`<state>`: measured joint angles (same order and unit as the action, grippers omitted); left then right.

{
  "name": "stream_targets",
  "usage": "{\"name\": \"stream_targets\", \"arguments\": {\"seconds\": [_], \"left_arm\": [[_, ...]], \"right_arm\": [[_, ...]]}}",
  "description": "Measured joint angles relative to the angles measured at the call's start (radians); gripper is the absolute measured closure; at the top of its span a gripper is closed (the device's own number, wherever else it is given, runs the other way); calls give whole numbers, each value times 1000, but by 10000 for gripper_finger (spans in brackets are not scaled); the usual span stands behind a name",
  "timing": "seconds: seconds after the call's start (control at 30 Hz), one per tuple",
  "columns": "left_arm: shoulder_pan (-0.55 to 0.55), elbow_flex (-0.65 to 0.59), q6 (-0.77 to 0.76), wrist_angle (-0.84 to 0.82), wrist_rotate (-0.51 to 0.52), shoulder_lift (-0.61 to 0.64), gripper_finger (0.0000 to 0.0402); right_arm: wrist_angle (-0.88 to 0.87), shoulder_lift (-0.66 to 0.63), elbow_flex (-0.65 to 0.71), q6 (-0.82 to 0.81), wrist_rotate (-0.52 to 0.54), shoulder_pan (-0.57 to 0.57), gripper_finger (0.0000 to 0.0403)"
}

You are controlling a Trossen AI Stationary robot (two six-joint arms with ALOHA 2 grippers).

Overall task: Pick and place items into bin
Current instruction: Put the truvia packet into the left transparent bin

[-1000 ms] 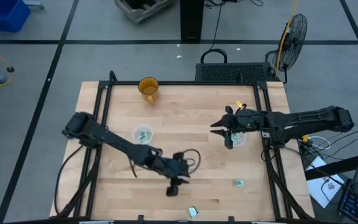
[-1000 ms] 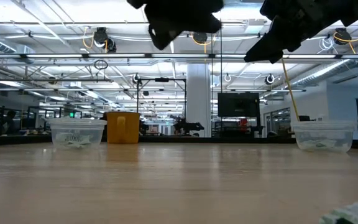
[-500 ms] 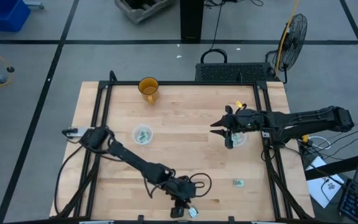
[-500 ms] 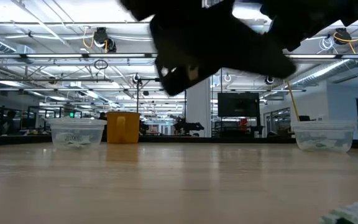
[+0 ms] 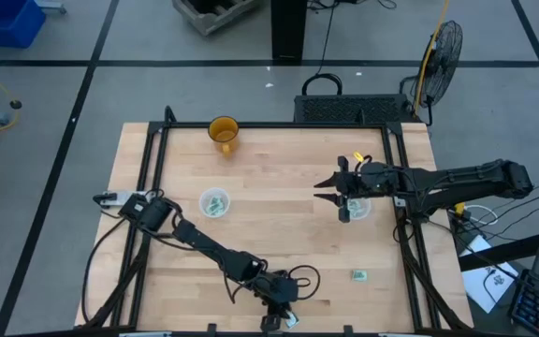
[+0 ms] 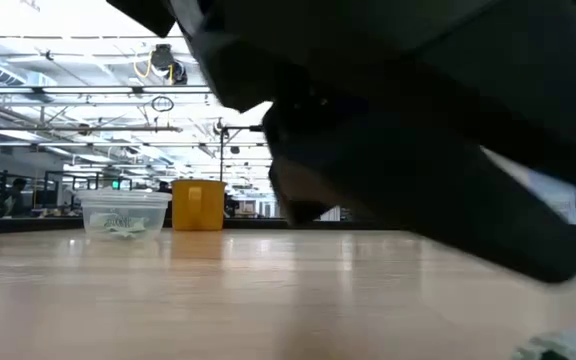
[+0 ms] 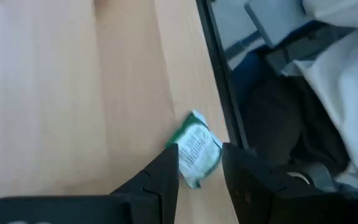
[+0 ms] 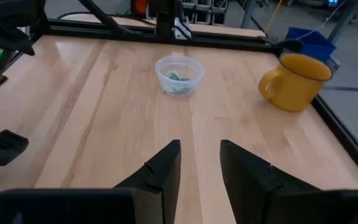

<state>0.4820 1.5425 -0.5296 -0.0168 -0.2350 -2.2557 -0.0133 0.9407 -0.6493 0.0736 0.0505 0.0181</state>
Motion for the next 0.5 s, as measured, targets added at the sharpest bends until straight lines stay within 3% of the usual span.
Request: {"name": "stream_targets", "arguments": {"seconds": [0.5], "left_arm": [[1,-1,26,-2,5,-31,244]], "right_arm": [[29,1,0,28,0,0,298]]}}
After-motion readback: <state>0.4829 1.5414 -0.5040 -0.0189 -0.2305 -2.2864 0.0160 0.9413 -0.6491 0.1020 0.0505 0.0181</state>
